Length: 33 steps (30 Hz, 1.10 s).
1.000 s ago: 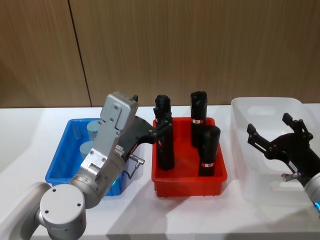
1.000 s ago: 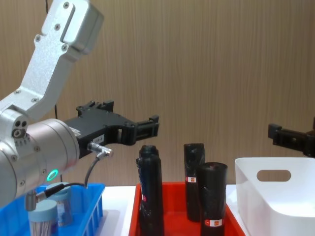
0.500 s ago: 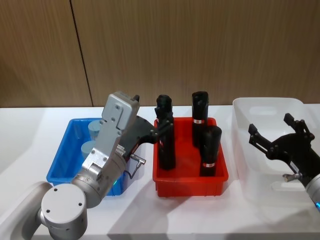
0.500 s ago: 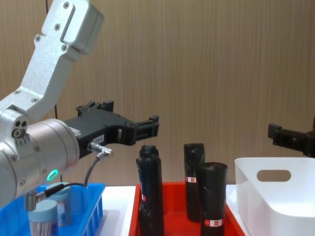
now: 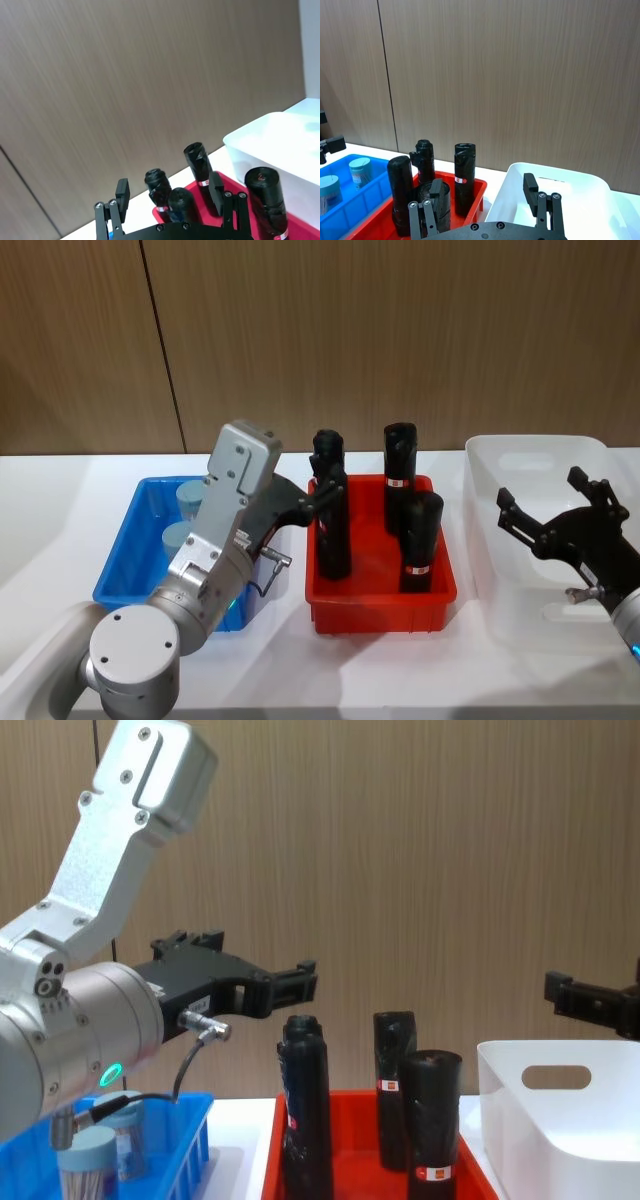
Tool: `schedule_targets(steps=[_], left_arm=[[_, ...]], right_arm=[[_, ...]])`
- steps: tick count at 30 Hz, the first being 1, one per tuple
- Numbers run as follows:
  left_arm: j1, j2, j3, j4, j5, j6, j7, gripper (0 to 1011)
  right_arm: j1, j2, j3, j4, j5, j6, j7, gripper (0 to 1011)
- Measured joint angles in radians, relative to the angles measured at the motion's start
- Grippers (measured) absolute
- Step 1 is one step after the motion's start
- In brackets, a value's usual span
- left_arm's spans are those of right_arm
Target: Pick the cotton swabs from the blue box and place them into the white box.
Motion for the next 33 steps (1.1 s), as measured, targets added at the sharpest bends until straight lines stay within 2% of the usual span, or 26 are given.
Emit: schedule_targets(steps=[5,12,25,33], left_arm=[[0.004,-0.007,-0.001,-0.008,-0.004,0.040,0.040,1004],[0.013,-0.011,-0.014,-0.020,-0.037,0.089,0.112,1004],[0.051,0.010,-0.066,-0.044,-0.157,0.162,0.274,1004],[0.072,0.020,-0.096,-0.045,-0.240,0.201,0.329,1004]], right_arm=[[0.000,0.000,0.000,0.000,0.000,0.000,0.000,1001],[0.000,0.000,0.000,0.000,0.000,0.000,0.000,1001],[0.000,0.000,0.000,0.000,0.000,0.000,0.000,1001],[0.000,0.000,0.000,0.000,0.000,0.000,0.000,1001]])
